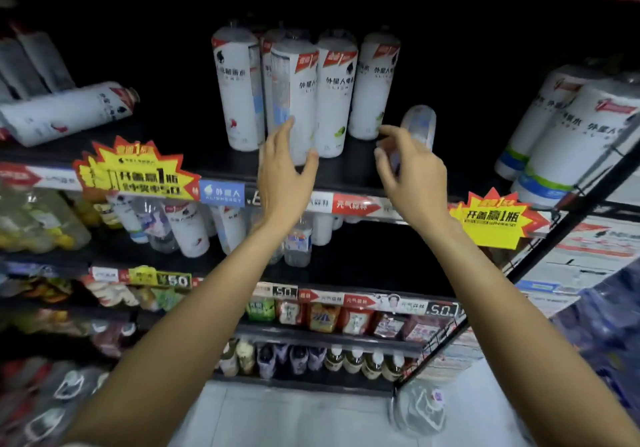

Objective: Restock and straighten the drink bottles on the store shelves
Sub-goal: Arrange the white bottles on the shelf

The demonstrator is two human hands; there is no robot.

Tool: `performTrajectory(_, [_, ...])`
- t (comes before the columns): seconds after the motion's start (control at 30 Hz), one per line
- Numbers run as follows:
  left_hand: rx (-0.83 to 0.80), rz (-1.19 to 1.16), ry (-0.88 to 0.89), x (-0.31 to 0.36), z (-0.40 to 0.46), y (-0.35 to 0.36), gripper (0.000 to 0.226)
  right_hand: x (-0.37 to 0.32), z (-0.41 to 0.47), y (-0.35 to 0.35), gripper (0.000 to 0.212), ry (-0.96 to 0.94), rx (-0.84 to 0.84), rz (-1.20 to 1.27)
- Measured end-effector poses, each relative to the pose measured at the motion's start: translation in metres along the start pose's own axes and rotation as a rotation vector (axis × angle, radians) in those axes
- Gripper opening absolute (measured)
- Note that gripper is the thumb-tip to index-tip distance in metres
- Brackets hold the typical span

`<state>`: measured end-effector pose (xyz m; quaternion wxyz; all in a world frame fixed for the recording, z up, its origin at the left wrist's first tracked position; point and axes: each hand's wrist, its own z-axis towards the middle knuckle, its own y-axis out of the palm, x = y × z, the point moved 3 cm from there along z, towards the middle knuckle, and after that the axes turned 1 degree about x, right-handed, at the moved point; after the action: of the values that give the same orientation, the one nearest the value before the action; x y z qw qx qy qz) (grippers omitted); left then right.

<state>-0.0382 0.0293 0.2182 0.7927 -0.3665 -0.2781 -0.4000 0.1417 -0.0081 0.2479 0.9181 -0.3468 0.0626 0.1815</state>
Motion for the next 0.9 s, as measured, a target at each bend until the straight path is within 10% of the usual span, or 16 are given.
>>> performTrajectory(0.27, [-0.078, 0.332, 0.366, -0.028, -0.101, -0.021, 0.031, 0.000, -0.107, -0.001, 0.024, -0.209, -0.306, -0.013])
performTrajectory(0.6, [-0.265, 0.552, 0.156, -0.137, -0.128, 0.051, 0.064, 0.061, -0.171, 0.115, 0.038, -0.116, -0.467, 0.000])
performTrajectory(0.9, [-0.110, 0.595, 0.275, -0.199, -0.120, 0.102, 0.071, 0.104, -0.155, 0.205, 0.061, 0.094, -0.423, -0.071])
